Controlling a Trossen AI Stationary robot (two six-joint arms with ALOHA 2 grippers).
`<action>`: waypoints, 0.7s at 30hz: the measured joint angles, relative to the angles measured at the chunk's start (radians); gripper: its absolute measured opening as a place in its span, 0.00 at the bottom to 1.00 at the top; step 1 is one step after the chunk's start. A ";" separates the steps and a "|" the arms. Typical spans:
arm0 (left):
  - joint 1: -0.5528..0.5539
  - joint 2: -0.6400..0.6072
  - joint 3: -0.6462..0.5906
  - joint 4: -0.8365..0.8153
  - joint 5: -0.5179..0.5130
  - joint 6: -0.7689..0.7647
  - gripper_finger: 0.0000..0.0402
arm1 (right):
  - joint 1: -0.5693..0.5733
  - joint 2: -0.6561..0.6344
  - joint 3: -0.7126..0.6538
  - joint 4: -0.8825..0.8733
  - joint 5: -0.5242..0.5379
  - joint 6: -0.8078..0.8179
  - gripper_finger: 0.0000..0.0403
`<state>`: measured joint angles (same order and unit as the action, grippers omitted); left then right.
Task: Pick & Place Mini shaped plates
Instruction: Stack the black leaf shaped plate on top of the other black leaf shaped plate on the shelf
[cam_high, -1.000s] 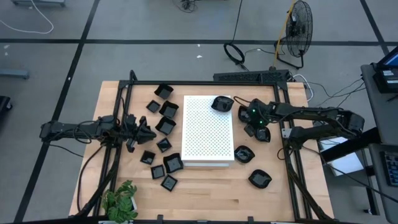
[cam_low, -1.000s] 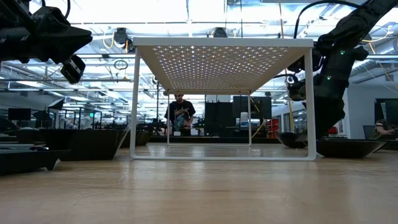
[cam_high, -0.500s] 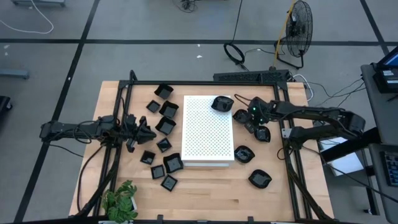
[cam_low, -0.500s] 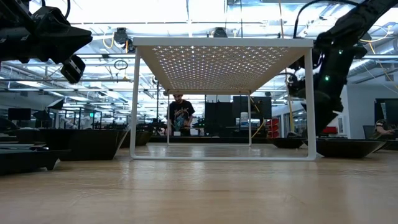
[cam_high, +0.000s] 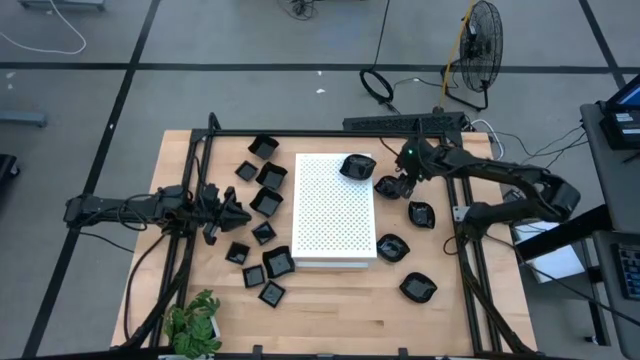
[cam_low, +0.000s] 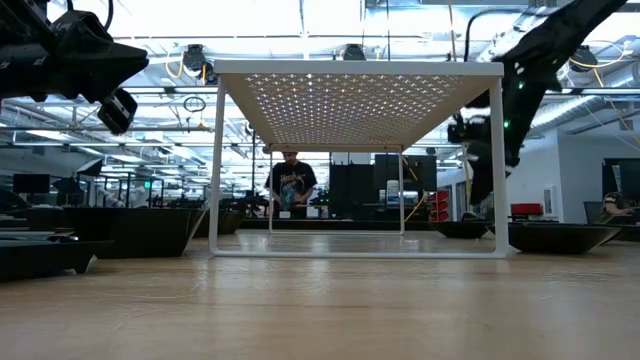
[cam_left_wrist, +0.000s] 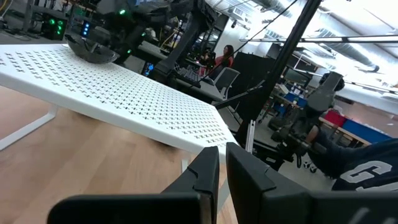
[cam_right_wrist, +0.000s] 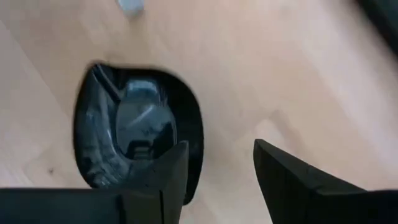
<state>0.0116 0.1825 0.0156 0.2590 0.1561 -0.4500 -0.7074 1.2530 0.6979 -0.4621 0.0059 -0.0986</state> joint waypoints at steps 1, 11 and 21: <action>0.000 0.000 0.000 0.000 0.000 0.000 0.08 | -0.011 0.018 0.000 -0.001 -0.013 0.000 0.42; 0.000 0.000 0.000 0.000 0.000 0.000 0.08 | -0.018 0.137 0.000 0.029 -0.062 -0.035 0.42; 0.000 0.000 0.000 0.000 0.000 0.000 0.08 | -0.018 0.165 0.000 0.040 -0.061 -0.049 0.36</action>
<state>0.0113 0.1826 0.0158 0.2587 0.1559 -0.4500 -0.7250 1.4178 0.6975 -0.4225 -0.0551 -0.1474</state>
